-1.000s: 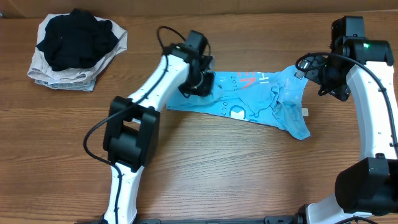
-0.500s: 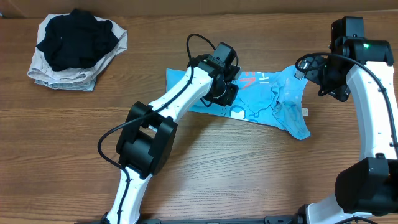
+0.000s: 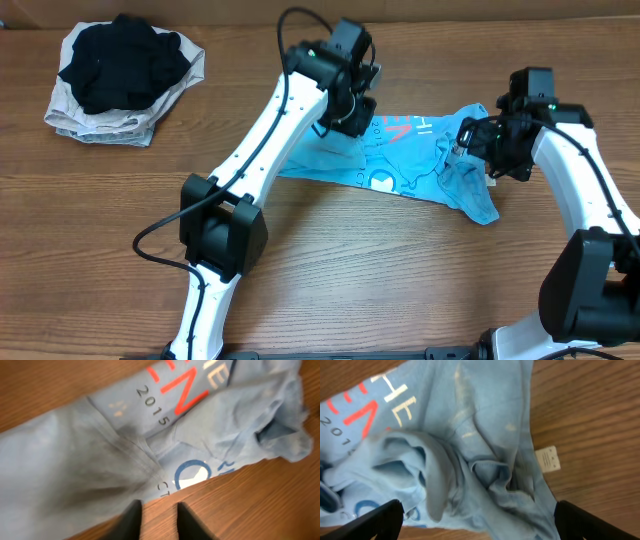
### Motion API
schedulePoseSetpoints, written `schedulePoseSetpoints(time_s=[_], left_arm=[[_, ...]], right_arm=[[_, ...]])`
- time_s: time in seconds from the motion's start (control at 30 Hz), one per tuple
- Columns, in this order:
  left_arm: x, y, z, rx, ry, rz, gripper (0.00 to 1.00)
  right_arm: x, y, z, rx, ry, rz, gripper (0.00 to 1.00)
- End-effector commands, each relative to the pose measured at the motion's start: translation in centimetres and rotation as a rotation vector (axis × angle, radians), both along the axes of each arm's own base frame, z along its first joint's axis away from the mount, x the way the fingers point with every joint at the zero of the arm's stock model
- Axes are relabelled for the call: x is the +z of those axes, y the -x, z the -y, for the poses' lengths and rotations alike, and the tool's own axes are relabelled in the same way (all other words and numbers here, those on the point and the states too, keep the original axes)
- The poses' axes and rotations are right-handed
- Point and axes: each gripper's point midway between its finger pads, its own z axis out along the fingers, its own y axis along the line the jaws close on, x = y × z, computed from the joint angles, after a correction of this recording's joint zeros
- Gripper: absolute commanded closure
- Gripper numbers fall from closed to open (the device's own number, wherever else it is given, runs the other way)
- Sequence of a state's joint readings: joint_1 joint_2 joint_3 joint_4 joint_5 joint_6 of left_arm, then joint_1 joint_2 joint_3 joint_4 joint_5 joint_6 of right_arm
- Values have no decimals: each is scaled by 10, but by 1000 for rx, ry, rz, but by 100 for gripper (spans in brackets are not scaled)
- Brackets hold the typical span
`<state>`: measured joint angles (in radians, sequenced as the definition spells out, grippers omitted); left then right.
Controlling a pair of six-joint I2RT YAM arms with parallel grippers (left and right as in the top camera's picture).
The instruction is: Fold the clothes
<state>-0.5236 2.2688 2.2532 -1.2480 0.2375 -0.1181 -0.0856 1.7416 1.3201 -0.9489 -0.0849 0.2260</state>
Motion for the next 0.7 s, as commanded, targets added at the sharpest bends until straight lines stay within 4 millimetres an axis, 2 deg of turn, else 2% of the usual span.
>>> schedulePoseSetpoints(time_s=[0.0, 0.03, 0.07, 0.23, 0.33, 0.43, 0.57, 0.67], left_arm=[[35, -13, -11, -11, -35, 110, 55], [40, -17, -18, 1, -67, 133, 43], [43, -21, -26, 15, -109, 159, 36], [50, -34, -76, 107, -343, 238, 20], [50, -37, -97, 140, -403, 236, 19], [50, -41, -111, 184, -405, 222, 18], [48, -45, -128, 227, -398, 198, 18], [47, -45, -135, 239, -373, 172, 19]], right_arm=[[-14, 3, 5, 75, 37, 19, 0], [-20, 4, 10, 70, 65, 20, 0], [-25, 4, 14, 64, 87, 22, 0], [-44, 4, 17, 59, 109, 28, 0], [-58, 1, 16, 61, 98, 13, 0], [-72, -3, 5, 78, 35, 3, 0], [-84, -9, -8, 97, -43, 13, 0], [-92, -13, -8, 56, -59, 8, 0]])
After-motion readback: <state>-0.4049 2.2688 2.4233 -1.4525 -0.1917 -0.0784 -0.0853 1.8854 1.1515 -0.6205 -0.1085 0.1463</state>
